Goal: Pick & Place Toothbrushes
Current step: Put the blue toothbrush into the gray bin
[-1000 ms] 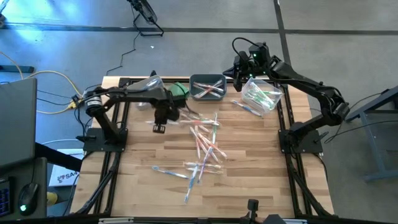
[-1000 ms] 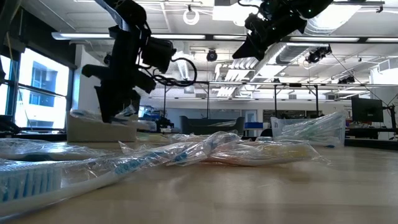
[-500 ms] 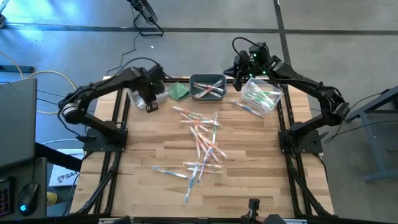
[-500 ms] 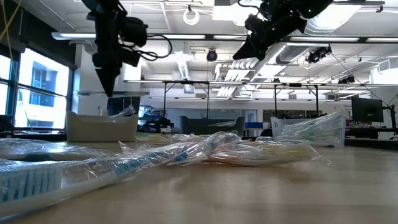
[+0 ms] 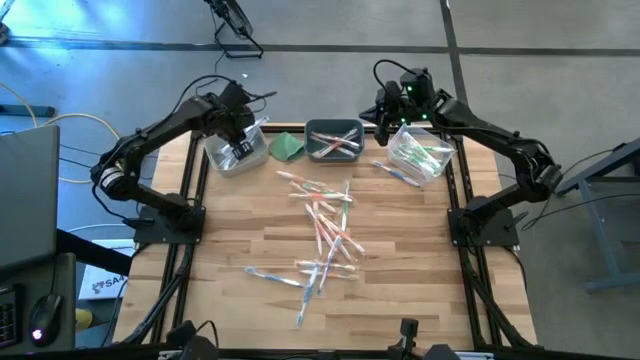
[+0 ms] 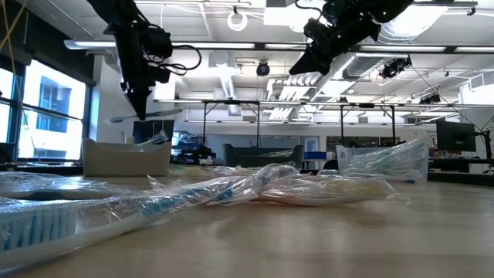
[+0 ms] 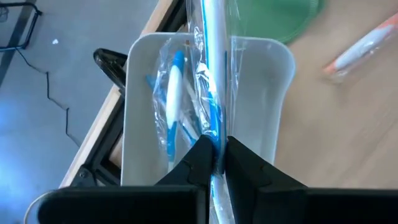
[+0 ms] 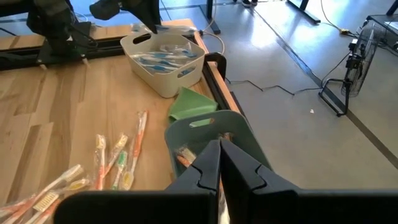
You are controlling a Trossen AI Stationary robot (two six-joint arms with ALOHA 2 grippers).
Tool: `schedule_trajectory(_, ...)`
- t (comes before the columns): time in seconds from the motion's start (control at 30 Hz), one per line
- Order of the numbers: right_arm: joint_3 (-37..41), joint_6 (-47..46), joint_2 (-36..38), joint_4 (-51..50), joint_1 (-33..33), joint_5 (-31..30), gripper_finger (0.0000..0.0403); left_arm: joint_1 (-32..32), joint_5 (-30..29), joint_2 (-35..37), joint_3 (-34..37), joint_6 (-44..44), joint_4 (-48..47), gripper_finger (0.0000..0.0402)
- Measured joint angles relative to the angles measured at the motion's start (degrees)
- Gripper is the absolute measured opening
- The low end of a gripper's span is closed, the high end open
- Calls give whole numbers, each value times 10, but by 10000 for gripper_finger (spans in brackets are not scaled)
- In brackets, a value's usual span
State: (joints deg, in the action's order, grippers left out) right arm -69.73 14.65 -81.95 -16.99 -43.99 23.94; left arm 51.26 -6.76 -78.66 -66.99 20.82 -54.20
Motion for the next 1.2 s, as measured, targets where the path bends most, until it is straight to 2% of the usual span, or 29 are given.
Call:
schedule_trajectory(0.33, 0, 0, 0, 0, 0, 0, 4, 1, -2, -1, 79, 18, 59, 22)
schedule_trajectory(0.57, 0, 0, 0, 0, 0, 0, 4, 2, -46, -1, 137, 19, 121, 22)
schedule_trajectory(0.73, 0, 0, 0, 0, 0, 0, 4, 2, -50, -1, 158, 19, 155, 22)
schedule_trajectory(0.93, 0, 0, 0, 0, 0, 0, 4, 2, -74, -1, 161, 18, 152, 23)
schedule_trajectory(1.2, 0, 0, 0, 0, 0, 0, 4, 1, -81, -1, 161, 18, 152, 76)
